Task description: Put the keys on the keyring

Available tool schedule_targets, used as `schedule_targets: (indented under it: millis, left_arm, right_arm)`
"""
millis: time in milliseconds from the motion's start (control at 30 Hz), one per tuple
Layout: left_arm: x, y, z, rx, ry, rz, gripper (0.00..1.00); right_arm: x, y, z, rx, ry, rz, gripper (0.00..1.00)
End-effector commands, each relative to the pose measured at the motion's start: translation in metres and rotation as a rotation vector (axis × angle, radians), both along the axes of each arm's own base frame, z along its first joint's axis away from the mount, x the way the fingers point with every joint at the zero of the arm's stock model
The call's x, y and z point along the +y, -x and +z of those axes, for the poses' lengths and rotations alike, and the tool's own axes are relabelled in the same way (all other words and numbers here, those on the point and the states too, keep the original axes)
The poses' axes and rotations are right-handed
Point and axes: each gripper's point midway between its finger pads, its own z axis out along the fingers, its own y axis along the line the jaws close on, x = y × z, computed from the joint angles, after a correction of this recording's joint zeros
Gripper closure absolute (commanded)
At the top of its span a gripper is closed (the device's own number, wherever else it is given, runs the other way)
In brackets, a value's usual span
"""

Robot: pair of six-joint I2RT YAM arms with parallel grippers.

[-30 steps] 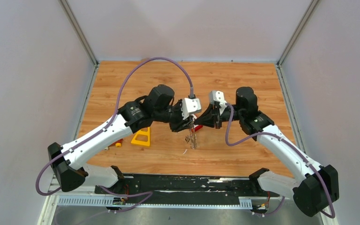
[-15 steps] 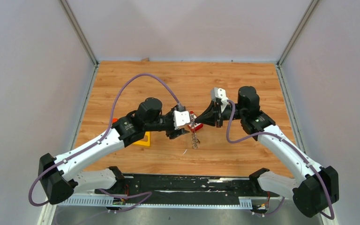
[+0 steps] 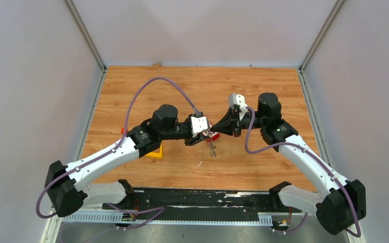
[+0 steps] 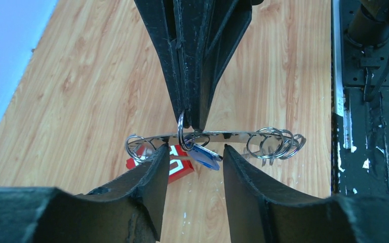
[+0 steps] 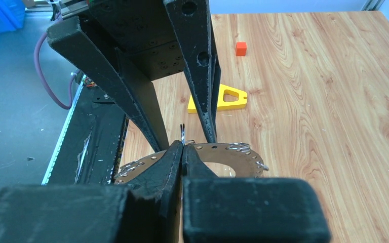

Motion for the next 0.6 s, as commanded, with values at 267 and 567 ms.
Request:
schedule_targets:
  millis: [267, 567]
  left_arm:
    - [-0.0066, -0.0014, -0.0073, 0.033, 0.013, 0.001, 0.60]
    - [-0.0079, 0.0000, -0.0007, 0.029, 0.022, -0.011, 0.79]
  right_arm:
    - [-0.0016, -0.0018, 0.0302, -0.098, -0.056, -0.001, 1.00]
    - [-0.0020, -0.0026, 0.0291, -0.099, -0.054, -0.003, 1.00]
